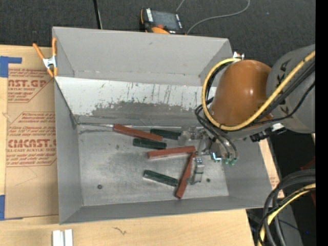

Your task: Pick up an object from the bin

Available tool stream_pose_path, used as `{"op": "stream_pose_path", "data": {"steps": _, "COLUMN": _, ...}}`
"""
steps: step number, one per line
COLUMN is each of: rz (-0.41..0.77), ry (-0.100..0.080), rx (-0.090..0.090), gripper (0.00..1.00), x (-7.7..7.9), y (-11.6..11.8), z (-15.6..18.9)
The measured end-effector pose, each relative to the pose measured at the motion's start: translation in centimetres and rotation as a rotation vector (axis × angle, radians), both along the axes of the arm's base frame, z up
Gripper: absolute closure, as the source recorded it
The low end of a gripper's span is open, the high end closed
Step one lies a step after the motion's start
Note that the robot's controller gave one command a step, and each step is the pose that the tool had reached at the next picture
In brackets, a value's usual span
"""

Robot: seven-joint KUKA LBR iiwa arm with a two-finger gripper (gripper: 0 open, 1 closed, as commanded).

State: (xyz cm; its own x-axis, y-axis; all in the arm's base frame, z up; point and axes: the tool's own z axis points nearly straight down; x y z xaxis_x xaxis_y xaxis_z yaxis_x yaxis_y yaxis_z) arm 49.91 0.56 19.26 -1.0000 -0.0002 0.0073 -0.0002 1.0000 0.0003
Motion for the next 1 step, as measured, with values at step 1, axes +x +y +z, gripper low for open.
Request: {"op": "stream_pose_path", "data": {"steps": 1, "rz": 0.108, "ry": -0.004, "rx": 0.001, "gripper": 0.0, "x": -1.19, "y": 0.51, "z": -12.65}}
